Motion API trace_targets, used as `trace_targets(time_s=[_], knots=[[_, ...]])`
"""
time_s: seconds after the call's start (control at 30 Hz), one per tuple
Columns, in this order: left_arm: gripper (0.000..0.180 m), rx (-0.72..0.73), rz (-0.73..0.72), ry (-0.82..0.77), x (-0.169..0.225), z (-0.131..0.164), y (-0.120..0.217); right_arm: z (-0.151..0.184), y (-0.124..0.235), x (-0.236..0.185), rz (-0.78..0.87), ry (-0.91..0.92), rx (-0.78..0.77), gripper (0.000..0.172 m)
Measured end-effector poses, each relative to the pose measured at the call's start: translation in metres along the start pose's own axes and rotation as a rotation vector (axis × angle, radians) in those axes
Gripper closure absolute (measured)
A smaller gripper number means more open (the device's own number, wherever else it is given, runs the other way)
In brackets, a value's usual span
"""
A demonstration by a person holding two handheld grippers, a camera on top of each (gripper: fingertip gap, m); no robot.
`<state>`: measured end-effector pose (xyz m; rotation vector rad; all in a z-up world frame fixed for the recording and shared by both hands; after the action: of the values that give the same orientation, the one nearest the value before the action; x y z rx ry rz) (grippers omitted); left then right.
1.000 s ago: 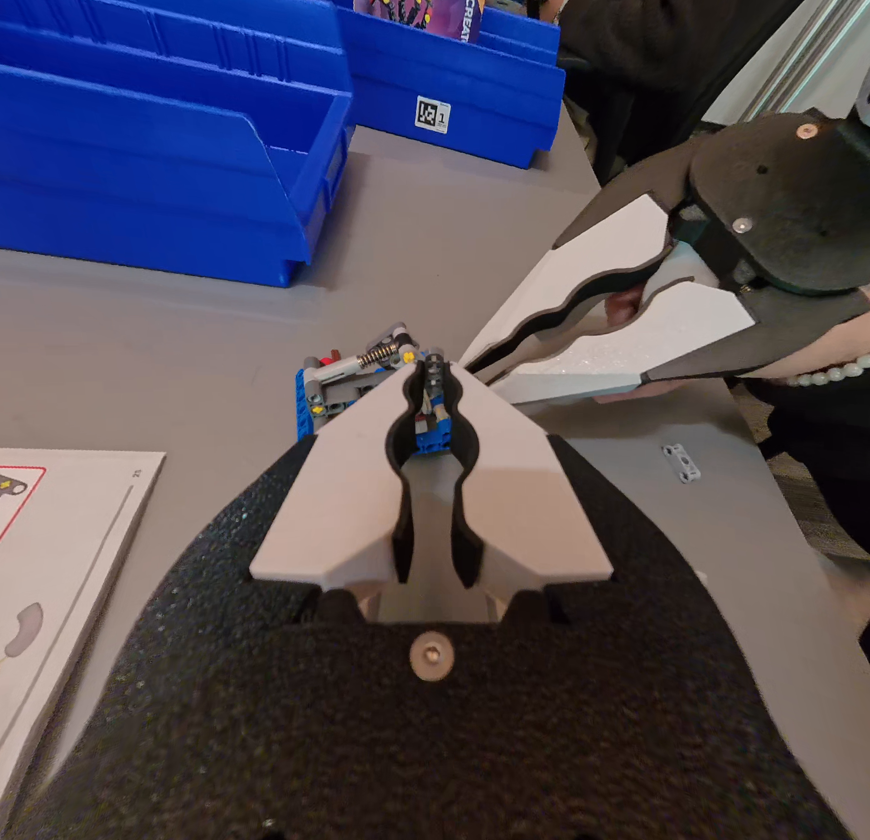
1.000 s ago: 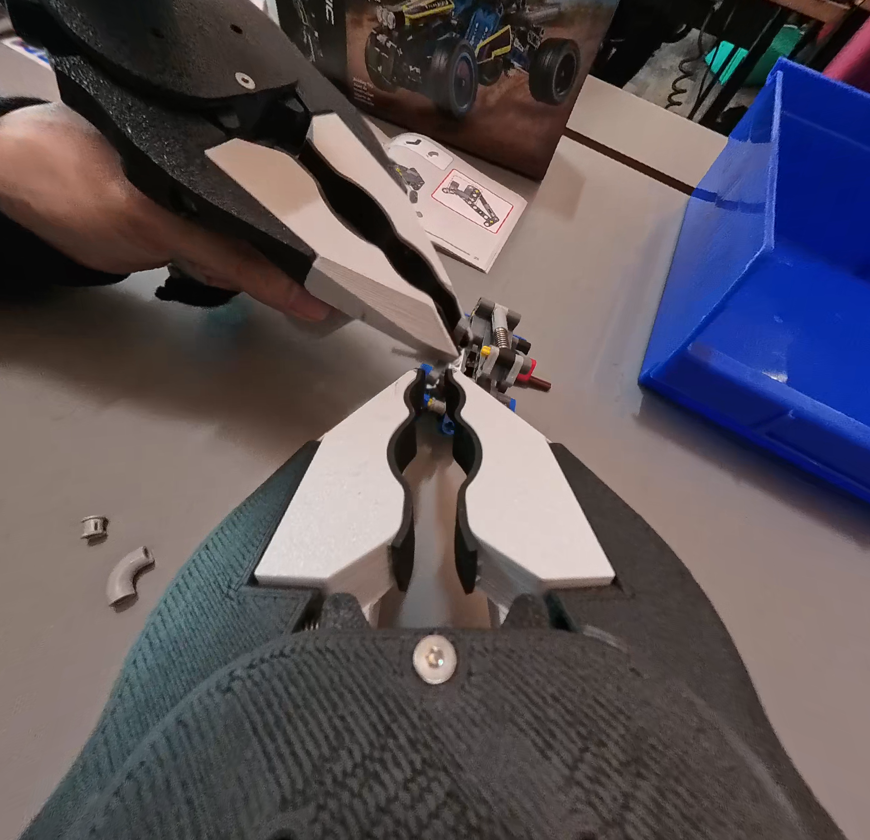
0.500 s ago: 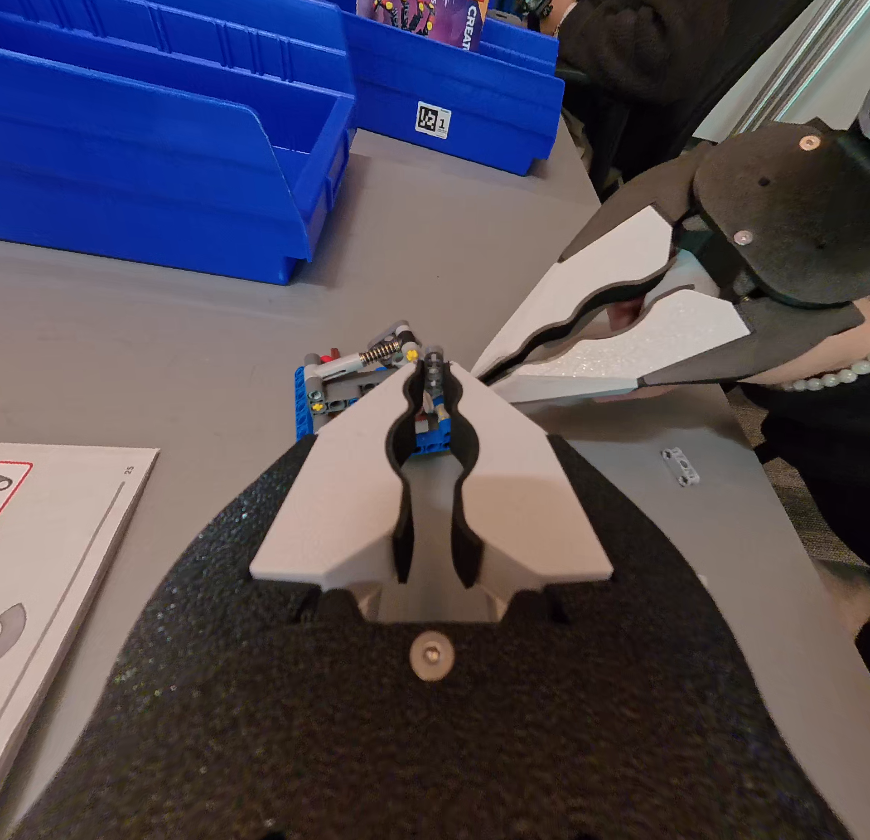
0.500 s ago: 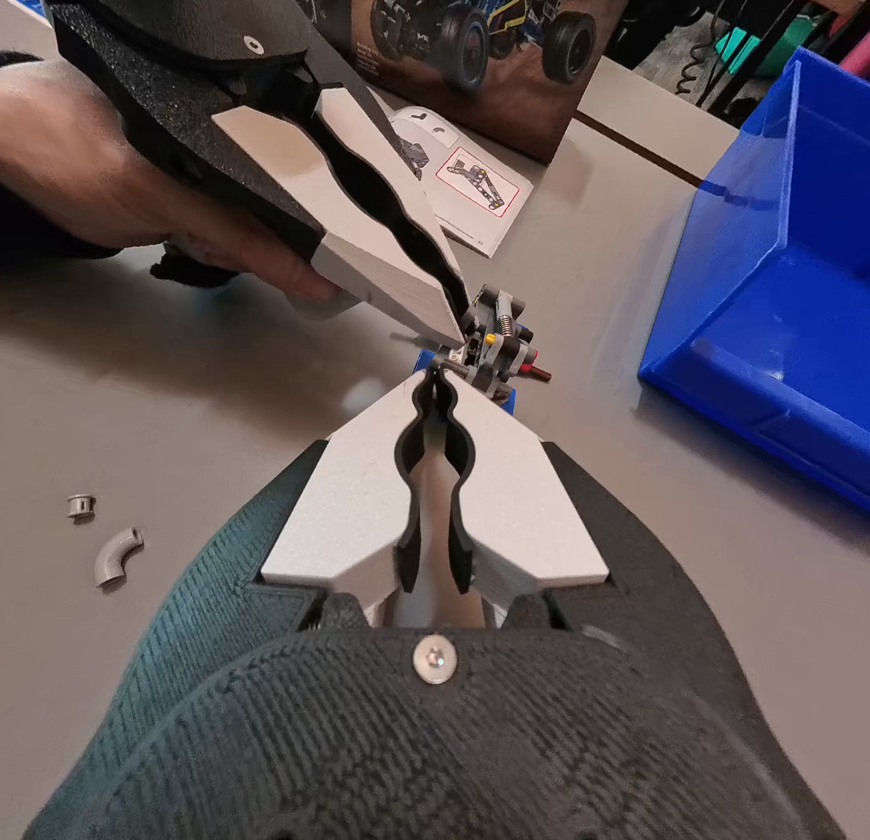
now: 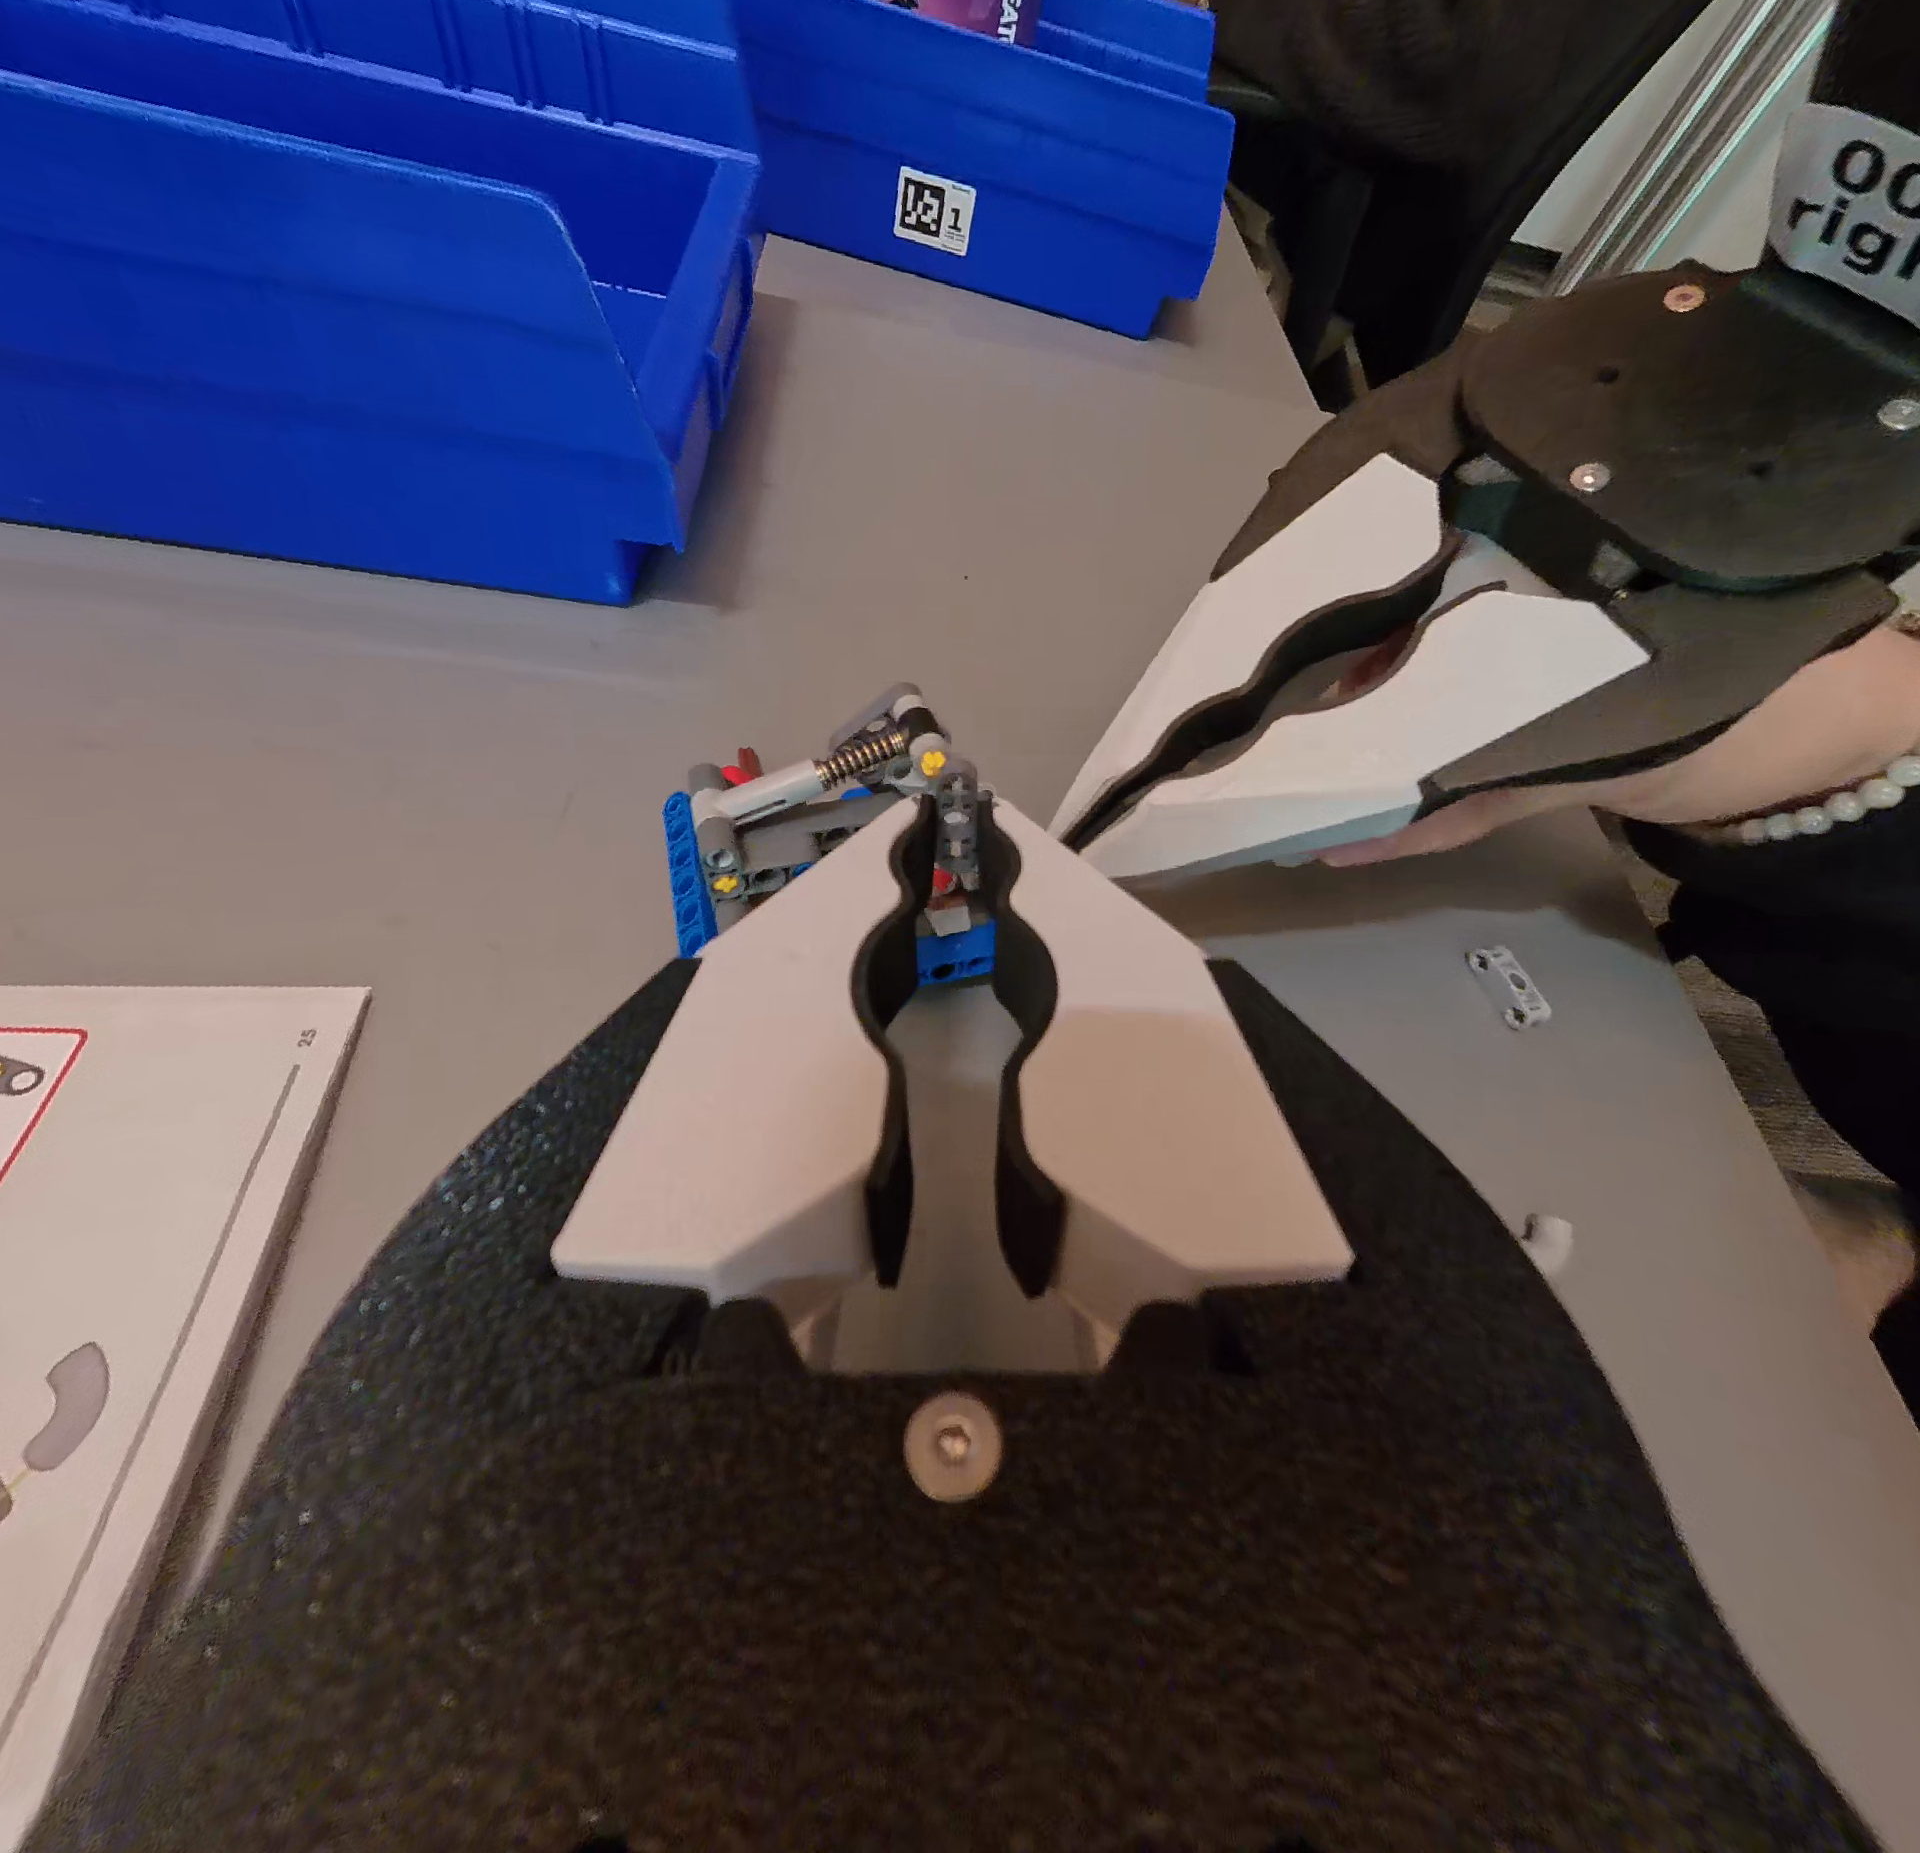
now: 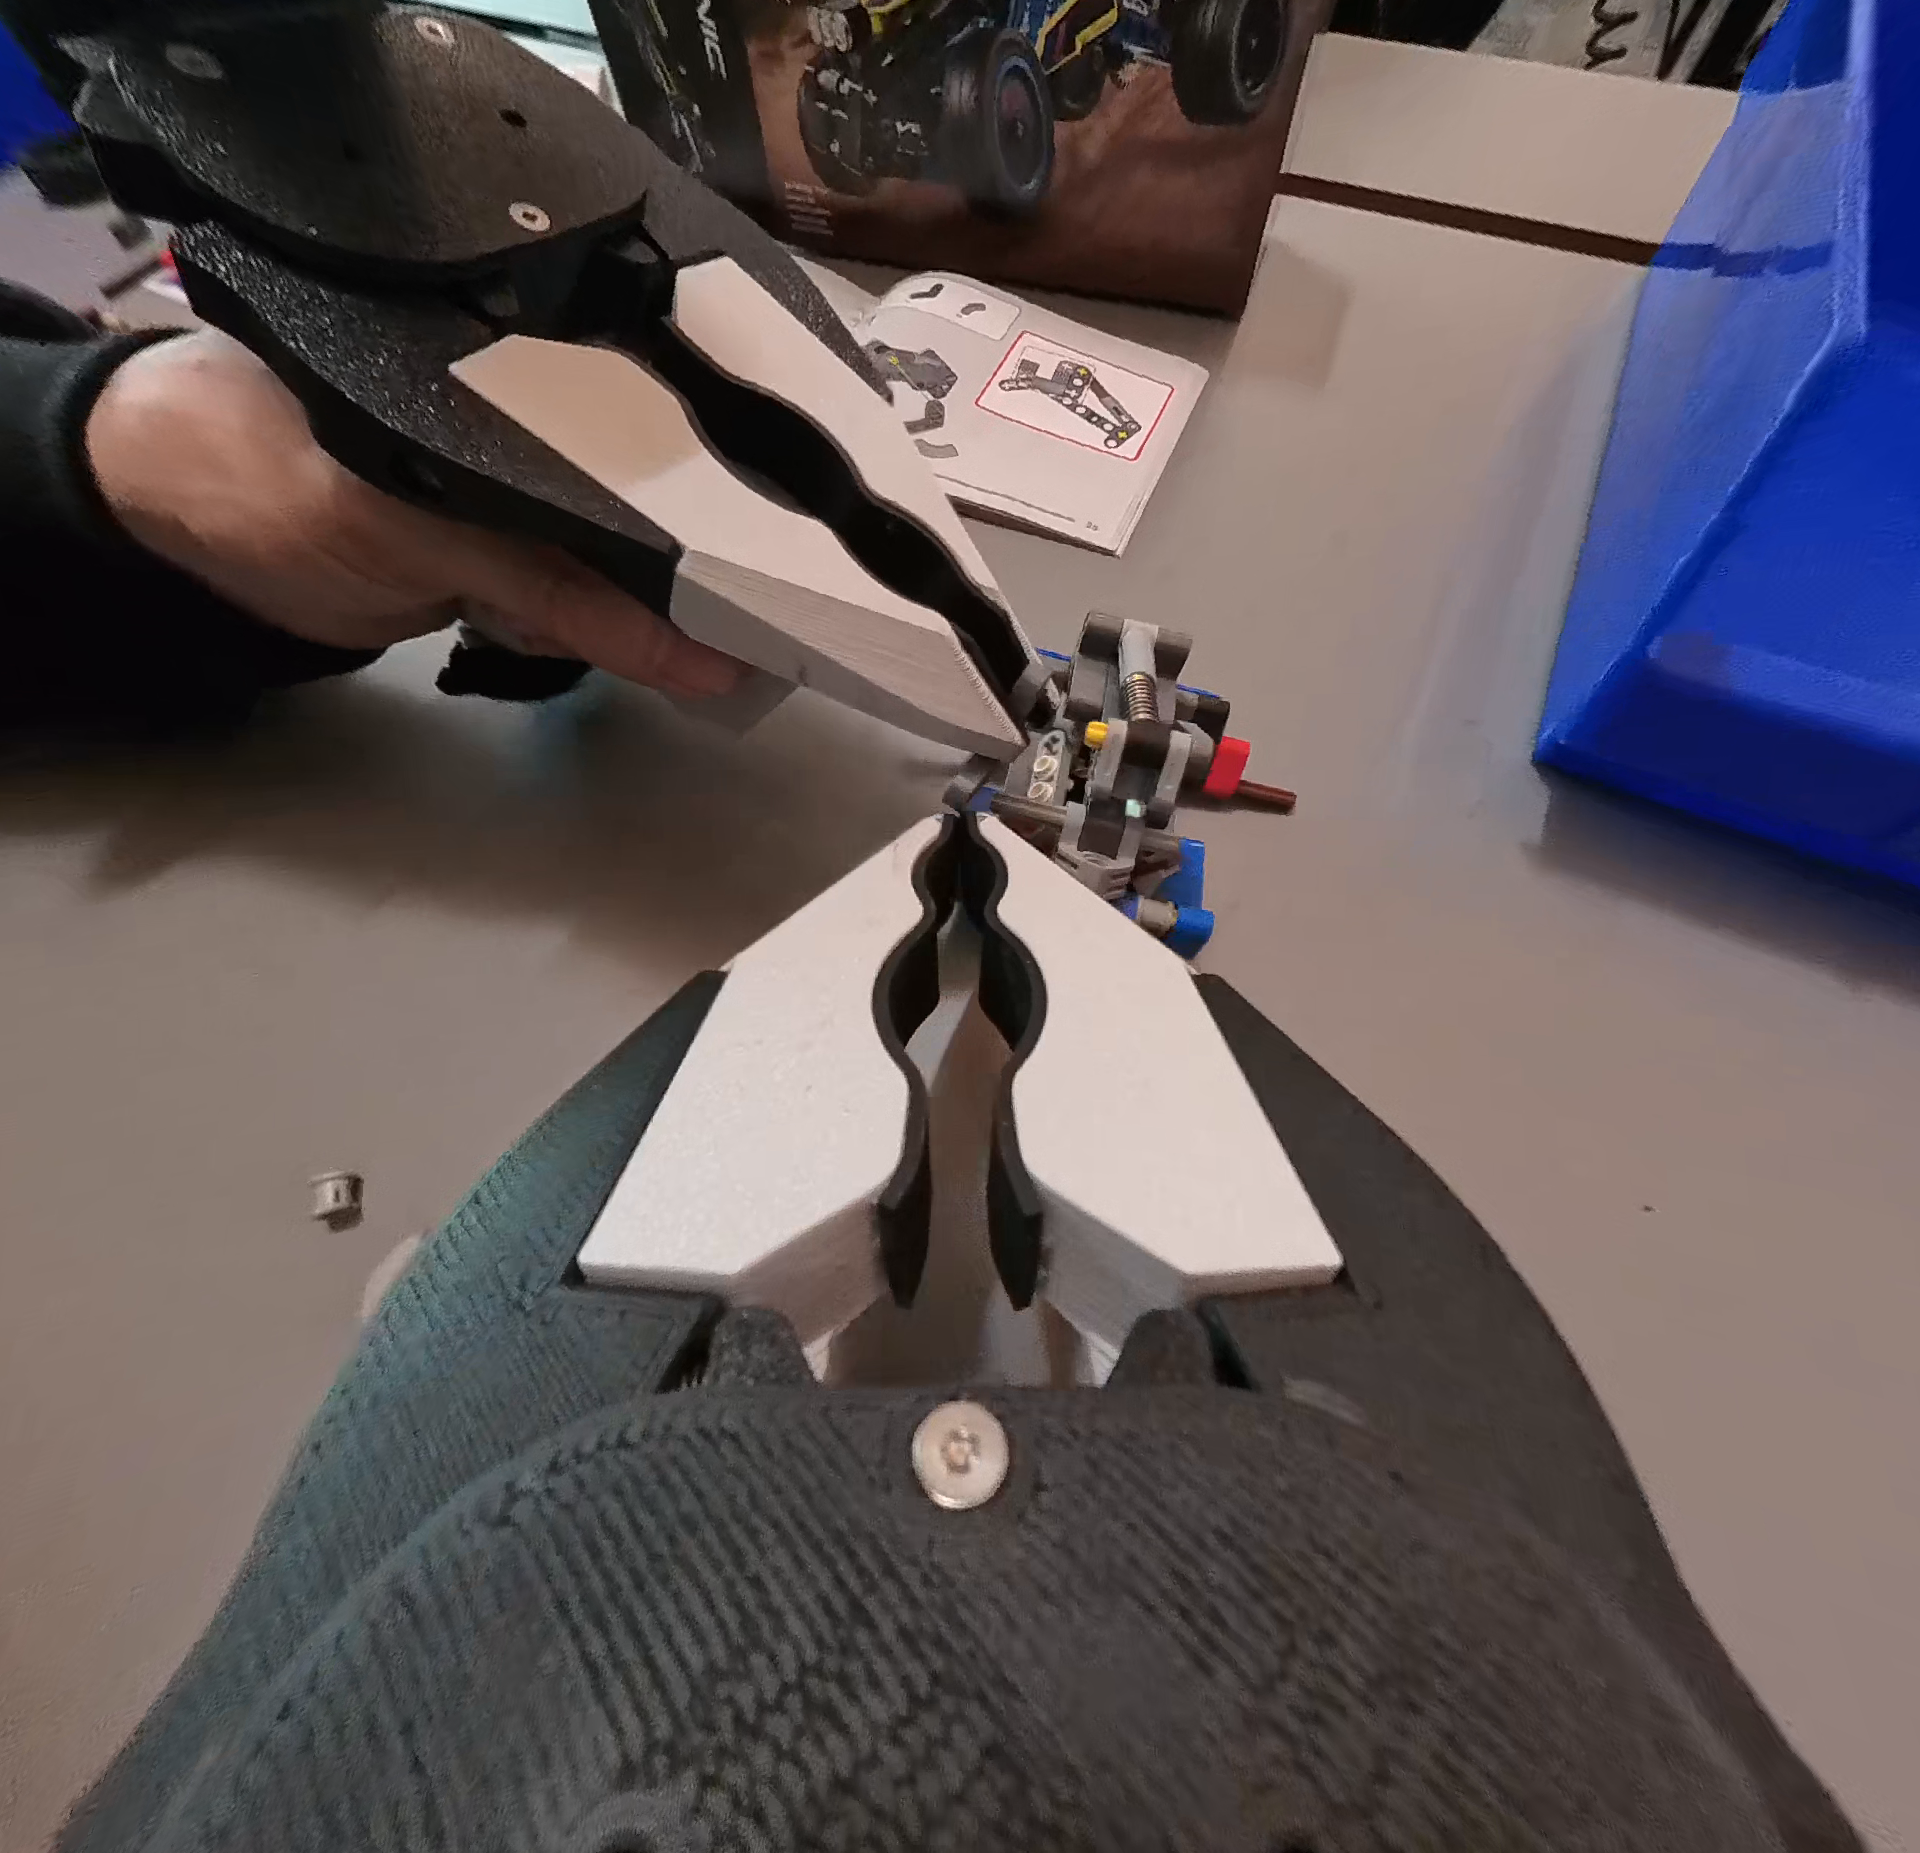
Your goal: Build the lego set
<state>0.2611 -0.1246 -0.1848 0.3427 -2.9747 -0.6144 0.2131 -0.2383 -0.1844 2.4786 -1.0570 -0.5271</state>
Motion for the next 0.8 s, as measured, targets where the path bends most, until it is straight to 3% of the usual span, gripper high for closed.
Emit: trace_targets(time_s=[0.27,0.47,0.53,0.6,0.8], knots=[[0.177,0.017,0.002,0.048,-0.004,-0.001,0.002,-0.002,0.004,0.004,0.013,-0.045,0.054,0.172],[0.177,0.052,-0.032,0.050,-0.004,-0.003,0.003,-0.003,-0.003,-0.002,0.005,-0.053,0.076,0.159],[0.177,0.051,-0.033,0.047,-0.004,-0.002,0.003,-0.003,-0.004,0.000,0.038,-0.050,0.092,0.172],[0.177,0.051,-0.035,0.039,-0.005,-0.002,0.003,-0.003,-0.004,0.000,0.044,-0.051,0.100,0.172],[0.177,0.011,-0.081,-0.032,-0.014,0.005,0.003,0.006,-0.006,0.006,0.081,-0.039,-0.023,0.172]])
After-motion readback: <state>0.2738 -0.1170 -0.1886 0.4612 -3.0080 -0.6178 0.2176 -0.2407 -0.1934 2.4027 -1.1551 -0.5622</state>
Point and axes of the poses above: each gripper's, where its closed fingertips meet, y back along the fingers, z out of its underside, x = y × z across the jaws, the point moved 8 cm from there along y, back along the fingers, and after that the axes turned 10 degrees about -y, right-handed, at the moved point
